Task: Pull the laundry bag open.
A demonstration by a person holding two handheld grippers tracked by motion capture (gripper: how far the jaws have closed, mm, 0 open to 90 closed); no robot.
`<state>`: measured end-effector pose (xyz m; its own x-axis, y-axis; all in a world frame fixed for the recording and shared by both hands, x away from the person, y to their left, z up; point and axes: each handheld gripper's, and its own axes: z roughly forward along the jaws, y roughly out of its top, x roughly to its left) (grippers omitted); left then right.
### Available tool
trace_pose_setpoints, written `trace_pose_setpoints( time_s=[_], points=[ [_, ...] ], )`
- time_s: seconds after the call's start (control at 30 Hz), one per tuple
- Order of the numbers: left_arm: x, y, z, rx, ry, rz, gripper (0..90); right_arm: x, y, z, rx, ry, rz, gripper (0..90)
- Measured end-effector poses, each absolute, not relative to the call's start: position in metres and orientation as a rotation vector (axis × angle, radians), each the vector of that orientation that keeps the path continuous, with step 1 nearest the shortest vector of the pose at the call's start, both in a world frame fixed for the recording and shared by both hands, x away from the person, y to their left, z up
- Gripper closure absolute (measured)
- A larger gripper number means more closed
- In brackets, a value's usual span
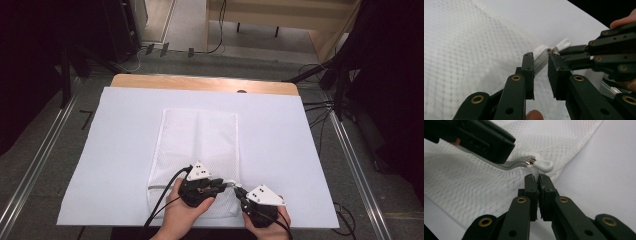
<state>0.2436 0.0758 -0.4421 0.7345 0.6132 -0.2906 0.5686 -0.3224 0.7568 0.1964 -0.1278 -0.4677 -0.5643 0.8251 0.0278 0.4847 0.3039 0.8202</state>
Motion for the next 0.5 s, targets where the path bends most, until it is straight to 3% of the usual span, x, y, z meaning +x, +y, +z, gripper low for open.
trace_pose_setpoints(
  time_s=[0.23, 0.5],
  points=[
    [0.247, 0.057, -0.436, 2.003, 0.919, 0.062, 75.3, 0.197, -0.126, -0.467, 1.157, 2.176, 1.154, 88.2],
    [0.260, 0.036, -0.430, 1.975, 0.996, 0.004, 59.4, 0.196, -0.124, -0.469, 1.147, 2.197, 1.143, 88.2]
  ],
)
